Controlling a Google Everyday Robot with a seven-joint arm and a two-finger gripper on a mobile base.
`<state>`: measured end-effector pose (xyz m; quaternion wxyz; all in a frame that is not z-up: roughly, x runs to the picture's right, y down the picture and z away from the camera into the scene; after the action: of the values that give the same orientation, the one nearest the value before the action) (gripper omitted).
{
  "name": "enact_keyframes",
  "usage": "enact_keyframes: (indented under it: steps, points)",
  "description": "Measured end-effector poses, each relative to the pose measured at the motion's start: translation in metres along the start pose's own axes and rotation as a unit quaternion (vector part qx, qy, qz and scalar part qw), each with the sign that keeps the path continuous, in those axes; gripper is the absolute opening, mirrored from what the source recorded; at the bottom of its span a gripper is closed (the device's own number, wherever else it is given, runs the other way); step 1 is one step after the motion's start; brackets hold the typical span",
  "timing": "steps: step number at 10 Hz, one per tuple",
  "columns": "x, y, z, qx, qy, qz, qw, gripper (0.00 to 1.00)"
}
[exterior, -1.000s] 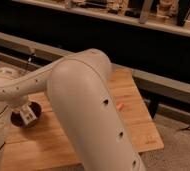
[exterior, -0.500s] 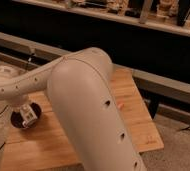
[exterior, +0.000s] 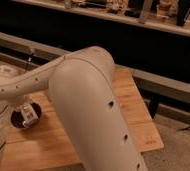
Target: Place the bottle in the ceramic bowl
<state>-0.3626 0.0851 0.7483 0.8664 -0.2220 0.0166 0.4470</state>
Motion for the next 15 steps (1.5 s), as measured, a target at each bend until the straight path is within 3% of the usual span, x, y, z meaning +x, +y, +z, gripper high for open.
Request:
enact_keyframes:
  steps: [6, 9, 12, 15]
  points:
    - [-0.001, -0.003, -0.005, -0.003, -0.004, 0.009, 0.9999, 0.8]
    - [-0.009, -0.017, -0.027, -0.026, -0.022, 0.04, 0.9986, 0.8]
    - [-0.013, -0.024, -0.065, -0.07, -0.041, 0.053, 0.9953, 0.8]
    - [-0.013, -0.022, -0.068, -0.076, -0.04, 0.053, 0.9949, 0.8]
